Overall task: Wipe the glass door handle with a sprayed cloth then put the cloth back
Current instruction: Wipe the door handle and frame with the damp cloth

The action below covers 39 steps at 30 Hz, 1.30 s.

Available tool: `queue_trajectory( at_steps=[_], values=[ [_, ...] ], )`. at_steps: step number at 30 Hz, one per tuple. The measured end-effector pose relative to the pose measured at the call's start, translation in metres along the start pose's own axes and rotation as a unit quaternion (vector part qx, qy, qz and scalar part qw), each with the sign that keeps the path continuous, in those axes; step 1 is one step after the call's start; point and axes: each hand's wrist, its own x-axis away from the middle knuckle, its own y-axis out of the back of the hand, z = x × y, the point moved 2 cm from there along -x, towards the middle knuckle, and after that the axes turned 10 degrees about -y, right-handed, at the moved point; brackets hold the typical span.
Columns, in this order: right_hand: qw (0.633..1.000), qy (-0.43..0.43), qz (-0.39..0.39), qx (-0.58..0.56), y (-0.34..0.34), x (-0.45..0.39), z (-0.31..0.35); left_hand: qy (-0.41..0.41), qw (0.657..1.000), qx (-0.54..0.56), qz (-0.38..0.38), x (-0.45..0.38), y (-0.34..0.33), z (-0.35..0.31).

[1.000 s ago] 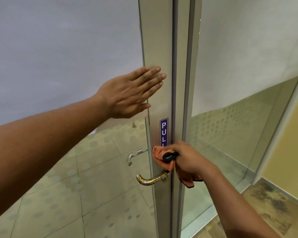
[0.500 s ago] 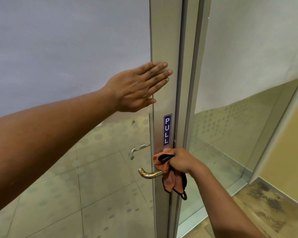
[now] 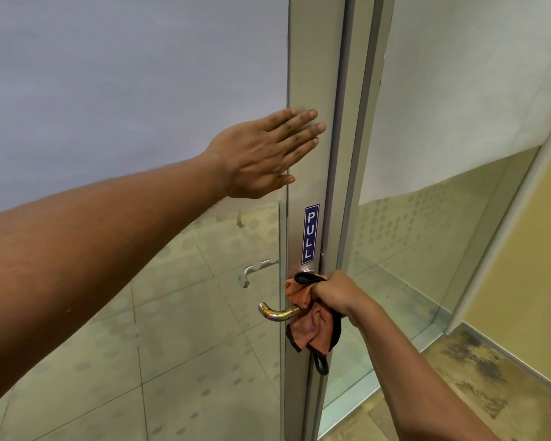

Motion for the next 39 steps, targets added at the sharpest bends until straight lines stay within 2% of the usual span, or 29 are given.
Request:
queue_trajectory(
  at_steps=[5, 9, 14, 20, 23, 26, 30, 39],
  values=[
    [0.999, -0.012, -0.015, -0.05, -0.003, 0.006, -0.011, 0.0, 1.0, -0.008, -0.004, 0.0, -0.001, 0.0],
    [0.995, -0.014, 0.017, -0.092, -0.001, 0.012, -0.021, 0.0, 1.0, -0.012, -0.01, 0.0, -0.001, 0.0],
    [0.986, -0.007, 0.023, -0.163, 0.035, 0.011, -0.032, -0.002, 1.0, -0.013, 0.003, 0.0, -0.002, -0.001],
    [0.987, 0.034, 0.093, -0.129, 0.043, -0.001, -0.012, -0.002, 1.0, -0.008, 0.0, -0.001, -0.003, 0.0],
    [0.991, 0.014, 0.084, -0.104, 0.026, -0.009, -0.011, -0.004, 1.0, -0.003, -0.003, -0.001, -0.004, 0.0],
    [0.985, -0.005, 0.079, -0.153, 0.015, -0.011, -0.02, -0.006, 1.0, -0.005, -0.001, -0.002, -0.005, -0.001],
    [0.974, 0.002, 0.065, -0.216, 0.006, -0.003, -0.032, -0.002, 1.0, 0.001, -0.001, -0.001, -0.003, -0.001],
    [0.967, 0.024, 0.037, -0.251, -0.011, 0.009, -0.047, -0.006, 1.0, -0.011, 0.0, 0.0, 0.001, -0.001]
  ],
)
